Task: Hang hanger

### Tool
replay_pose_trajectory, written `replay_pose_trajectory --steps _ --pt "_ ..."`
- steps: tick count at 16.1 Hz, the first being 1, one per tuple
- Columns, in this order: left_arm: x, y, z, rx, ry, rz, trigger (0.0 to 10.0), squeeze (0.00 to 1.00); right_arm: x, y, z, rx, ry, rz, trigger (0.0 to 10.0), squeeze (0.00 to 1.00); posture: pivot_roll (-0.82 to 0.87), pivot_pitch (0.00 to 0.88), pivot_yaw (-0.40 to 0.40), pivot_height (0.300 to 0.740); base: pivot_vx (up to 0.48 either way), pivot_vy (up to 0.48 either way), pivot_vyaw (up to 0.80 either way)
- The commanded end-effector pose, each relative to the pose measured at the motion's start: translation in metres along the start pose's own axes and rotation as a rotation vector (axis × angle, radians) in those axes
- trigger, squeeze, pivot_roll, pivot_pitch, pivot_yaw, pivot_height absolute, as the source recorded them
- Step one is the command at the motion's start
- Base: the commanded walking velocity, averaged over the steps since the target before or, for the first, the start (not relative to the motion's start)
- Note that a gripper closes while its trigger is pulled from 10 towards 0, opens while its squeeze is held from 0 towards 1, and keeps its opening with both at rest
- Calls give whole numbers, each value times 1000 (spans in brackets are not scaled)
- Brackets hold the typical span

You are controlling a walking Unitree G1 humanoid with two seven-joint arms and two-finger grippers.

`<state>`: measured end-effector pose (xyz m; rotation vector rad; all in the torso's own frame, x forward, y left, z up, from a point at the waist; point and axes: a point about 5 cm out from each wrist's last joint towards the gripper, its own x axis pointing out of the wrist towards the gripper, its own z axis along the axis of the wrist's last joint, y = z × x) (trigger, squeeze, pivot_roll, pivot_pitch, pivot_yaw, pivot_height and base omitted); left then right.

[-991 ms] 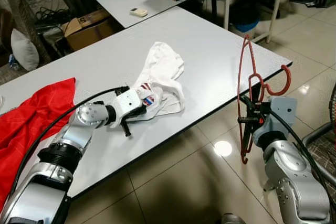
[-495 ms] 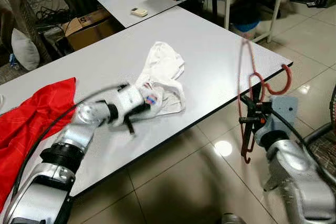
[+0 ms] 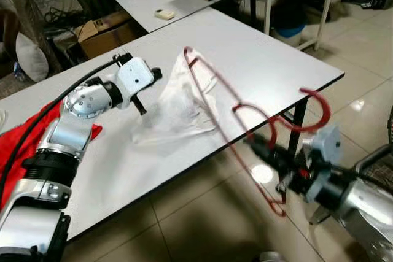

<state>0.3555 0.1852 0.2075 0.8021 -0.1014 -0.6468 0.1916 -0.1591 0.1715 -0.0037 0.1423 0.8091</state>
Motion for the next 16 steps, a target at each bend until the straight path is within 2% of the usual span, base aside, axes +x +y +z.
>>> replay_pose_trajectory --steps 1,3,4,6,7,9,10,12,14,16 --pt "-6 14 6 93 21 43 0 0 -3 7 -1 20 26 60 10000 0 -160 0 216 740 0 0 0" --pt "-11 18 9 176 52 64 0 0 -9 8 -6 47 68 75 10000 0 -155 0 196 740 0 0 0" --pt "-16 17 10 173 67 60 0 0 -13 7 -9 59 97 81 10000 0 -150 0 185 740 0 0 0" --pt "-21 -10 3 -8 52 -71 0 0 -20 0 -14 69 140 62 10000 0 -138 0 169 740 0 0 0" --pt "-20 -40 -3 -141 46 -160 10000 0 -26 -13 -19 58 184 -20 10000 0 -137 0 170 740 0 0 0" --pt "-16 -59 0 -283 -2 -195 10000 35 -29 -24 -21 38 205 -113 10000 0 -139 0 173 740 0 0 0" --pt "-14 -76 3 -352 -22 -245 10000 1000 -30 -33 -19 34 199 -186 10000 0 -143 0 176 740 0 0 0" --pt "-14 -93 2 -361 21 -302 10000 1000 -31 -34 -16 29 187 -205 10000 0 -148 0 178 740 0 0 0" --pt "-12 -95 -9 -324 77 -244 10000 1000 -29 -30 -15 30 182 -195 10000 0 -154 0 183 740 0 0 0" --pt "-12 -97 -18 -324 94 -183 10000 1000 -25 -24 -17 36 182 -178 10000 0 -157 0 189 740 0 0 0"
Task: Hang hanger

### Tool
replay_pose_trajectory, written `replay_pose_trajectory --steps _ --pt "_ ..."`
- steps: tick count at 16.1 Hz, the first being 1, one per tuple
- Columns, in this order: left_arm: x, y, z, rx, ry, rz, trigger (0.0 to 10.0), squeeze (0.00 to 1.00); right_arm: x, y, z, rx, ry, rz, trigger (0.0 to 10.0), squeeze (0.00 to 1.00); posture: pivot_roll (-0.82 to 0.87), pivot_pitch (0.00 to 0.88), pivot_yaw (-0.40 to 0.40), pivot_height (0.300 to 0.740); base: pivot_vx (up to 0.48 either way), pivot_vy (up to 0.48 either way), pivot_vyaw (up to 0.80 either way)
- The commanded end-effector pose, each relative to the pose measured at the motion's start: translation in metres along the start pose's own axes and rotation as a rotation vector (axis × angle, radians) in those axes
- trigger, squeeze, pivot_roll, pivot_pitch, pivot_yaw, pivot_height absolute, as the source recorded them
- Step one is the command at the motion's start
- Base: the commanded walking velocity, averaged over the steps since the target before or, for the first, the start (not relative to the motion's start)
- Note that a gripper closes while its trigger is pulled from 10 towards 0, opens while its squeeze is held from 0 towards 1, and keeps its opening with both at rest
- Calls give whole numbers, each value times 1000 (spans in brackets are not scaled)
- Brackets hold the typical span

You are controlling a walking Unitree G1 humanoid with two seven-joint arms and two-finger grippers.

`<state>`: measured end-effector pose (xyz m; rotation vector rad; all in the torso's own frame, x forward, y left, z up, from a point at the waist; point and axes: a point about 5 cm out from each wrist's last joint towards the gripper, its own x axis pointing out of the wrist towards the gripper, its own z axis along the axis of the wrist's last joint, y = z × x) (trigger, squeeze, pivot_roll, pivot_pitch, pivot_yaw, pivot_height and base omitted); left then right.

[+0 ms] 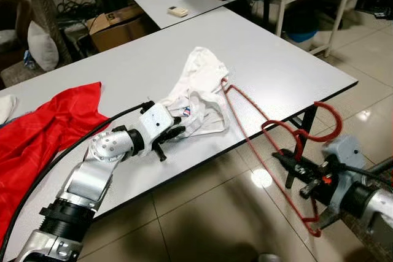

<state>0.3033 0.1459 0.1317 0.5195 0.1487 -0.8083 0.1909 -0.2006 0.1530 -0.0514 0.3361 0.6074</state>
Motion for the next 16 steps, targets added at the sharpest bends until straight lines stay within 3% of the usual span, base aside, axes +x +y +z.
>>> replay_pose_trajectory --steps 1,2,4,9,13,16 --pt "-3 5 -7 3 10 45 10000 1000 2 6 4 -9 -11 12 10000 0 -158 0 194 740 0 0 0" --pt "-2 5 -7 -4 -3 46 10000 1000 2 6 4 -7 -13 8 10000 0 -159 0 195 740 0 0 0" --pt "4 2 -8 -72 -32 14 10000 0 4 8 6 -4 -23 4 10000 0 -166 0 204 740 0 0 0" --pt "18 4 -27 -40 48 -2 10000 0 4 12 5 -6 -26 -6 10000 0 -185 0 233 740 0 0 0" --pt "24 15 -28 -8 62 50 10000 0 4 16 4 -5 -25 -7 10000 0 -188 0 242 740 0 0 0" --pt "30 11 -30 -12 62 0 10000 0 5 17 4 -5 -24 -3 10000 0 -189 0 244 740 0 0 0"
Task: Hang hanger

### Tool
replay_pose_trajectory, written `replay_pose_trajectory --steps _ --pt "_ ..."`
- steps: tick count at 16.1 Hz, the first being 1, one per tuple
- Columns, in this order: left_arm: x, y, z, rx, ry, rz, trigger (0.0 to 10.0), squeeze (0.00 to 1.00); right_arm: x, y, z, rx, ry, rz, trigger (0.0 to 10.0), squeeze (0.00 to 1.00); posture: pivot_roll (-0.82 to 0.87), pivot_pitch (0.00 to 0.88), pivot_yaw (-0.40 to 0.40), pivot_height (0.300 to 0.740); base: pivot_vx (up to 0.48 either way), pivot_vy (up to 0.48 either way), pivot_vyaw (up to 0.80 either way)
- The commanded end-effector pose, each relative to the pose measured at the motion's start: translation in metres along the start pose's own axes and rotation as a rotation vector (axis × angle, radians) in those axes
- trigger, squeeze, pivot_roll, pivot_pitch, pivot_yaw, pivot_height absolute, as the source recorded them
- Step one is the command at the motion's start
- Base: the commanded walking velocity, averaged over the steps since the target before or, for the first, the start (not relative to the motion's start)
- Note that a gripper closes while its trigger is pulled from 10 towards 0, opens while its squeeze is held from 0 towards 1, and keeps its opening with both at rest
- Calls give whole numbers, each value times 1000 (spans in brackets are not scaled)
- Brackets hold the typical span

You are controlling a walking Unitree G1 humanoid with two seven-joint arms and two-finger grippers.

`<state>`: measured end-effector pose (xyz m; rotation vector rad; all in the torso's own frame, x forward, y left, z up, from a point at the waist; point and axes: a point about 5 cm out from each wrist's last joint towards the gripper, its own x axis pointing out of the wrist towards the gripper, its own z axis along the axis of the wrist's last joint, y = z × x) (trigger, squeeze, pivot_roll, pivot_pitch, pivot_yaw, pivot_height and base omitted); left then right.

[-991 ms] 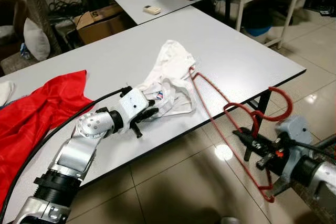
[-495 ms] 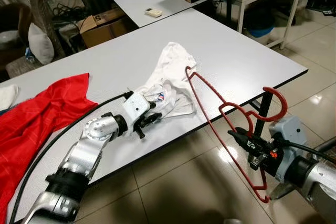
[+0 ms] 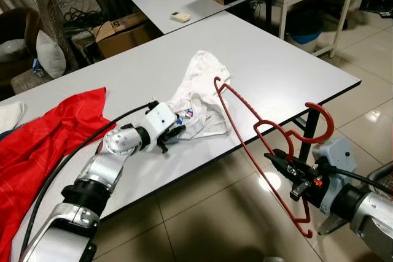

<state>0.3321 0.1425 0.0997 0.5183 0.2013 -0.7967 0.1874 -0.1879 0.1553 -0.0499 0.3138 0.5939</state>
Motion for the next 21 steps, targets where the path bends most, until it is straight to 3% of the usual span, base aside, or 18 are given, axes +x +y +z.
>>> replay_pose_trajectory --steps 1,2,3,11,13,15,18,20,21 --pt "-2 3 -3 12 19 -10 5843 0 1 5 1 -2 -2 11 10000 0 -189 0 244 740 0 0 0" --pt "-1 2 -4 14 20 -15 4118 0 1 4 1 -3 -2 10 10000 0 -189 0 244 740 0 0 0" --pt "1 -1 -5 15 16 -38 0 0 1 4 1 -5 -1 8 10000 0 -189 0 244 740 0 0 0" --pt "8 -4 -9 50 38 -58 0 0 3 3 2 -11 -1 11 10000 0 -192 0 238 740 0 0 0" --pt "9 4 -6 58 35 -12 0 0 3 3 2 -12 -2 13 10000 0 -192 0 246 740 0 0 0" --pt "4 24 0 84 42 126 0 0 1 4 4 -18 -20 18 10000 0 -190 0 257 740 0 0 0" --pt "-8 47 15 220 46 207 0 0 -7 13 3 -10 -20 98 10000 0 -178 0 251 740 0 0 0" --pt "-21 62 31 433 81 226 0 0 -3 17 -11 34 63 136 10000 0 -154 0 224 740 0 0 0" --pt "-22 64 33 461 86 229 0 0 0 16 -14 41 80 135 10000 0 -148 0 216 740 0 0 0"
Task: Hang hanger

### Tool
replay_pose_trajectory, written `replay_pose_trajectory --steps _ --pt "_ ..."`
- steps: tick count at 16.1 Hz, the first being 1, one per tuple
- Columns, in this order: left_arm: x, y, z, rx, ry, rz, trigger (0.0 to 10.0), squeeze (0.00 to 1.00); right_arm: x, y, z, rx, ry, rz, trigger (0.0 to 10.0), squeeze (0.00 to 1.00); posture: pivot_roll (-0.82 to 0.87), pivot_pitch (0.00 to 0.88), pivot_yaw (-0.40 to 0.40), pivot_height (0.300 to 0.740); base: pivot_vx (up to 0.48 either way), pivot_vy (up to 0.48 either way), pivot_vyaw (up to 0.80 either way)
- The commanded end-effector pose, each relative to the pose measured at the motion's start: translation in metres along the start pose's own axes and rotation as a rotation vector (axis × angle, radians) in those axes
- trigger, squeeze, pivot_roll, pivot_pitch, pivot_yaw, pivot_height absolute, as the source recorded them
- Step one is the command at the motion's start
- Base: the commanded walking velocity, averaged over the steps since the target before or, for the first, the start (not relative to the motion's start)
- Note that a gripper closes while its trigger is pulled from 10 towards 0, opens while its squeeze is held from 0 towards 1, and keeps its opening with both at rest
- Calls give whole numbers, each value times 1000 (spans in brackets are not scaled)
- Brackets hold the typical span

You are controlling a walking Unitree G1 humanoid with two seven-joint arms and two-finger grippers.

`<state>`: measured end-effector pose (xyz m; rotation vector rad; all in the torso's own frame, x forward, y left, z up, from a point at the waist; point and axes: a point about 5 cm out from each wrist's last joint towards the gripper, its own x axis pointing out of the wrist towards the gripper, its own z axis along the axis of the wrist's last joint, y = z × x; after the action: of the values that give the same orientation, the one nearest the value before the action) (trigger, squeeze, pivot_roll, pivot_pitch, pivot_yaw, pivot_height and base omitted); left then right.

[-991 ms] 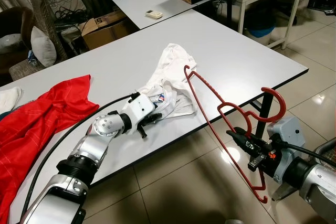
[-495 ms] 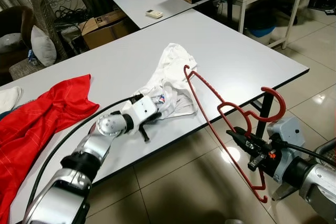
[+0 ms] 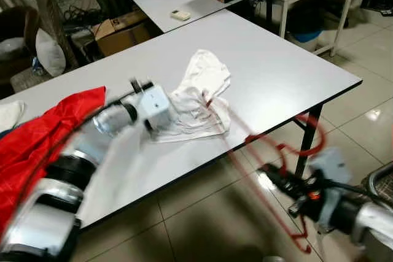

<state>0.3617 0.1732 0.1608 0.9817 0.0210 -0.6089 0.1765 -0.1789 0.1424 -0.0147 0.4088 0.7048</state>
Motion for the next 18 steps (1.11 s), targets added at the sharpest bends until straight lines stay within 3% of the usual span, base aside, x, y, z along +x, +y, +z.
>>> replay_pose_trajectory --steps 1,7,9,14,18 --pt "-4 9 3 63 15 16 0 0 6 1 -1 18 16 20 10000 0 -139 0 202 740 0 0 0" --pt "-12 27 40 132 -77 71 0 0 21 -15 -5 98 84 -41 10000 0 -122 0 168 740 0 0 0" --pt "-15 37 64 148 -164 102 0 0 29 -21 -7 132 102 -45 10000 0 -122 0 168 740 0 0 0" --pt "-16 43 77 150 -193 120 0 0 37 -14 4 101 62 40 10000 0 -117 0 169 740 0 0 0" --pt "-21 50 93 187 -257 120 0 0 47 -29 10 142 14 -66 10000 0 -118 0 171 740 0 0 0"
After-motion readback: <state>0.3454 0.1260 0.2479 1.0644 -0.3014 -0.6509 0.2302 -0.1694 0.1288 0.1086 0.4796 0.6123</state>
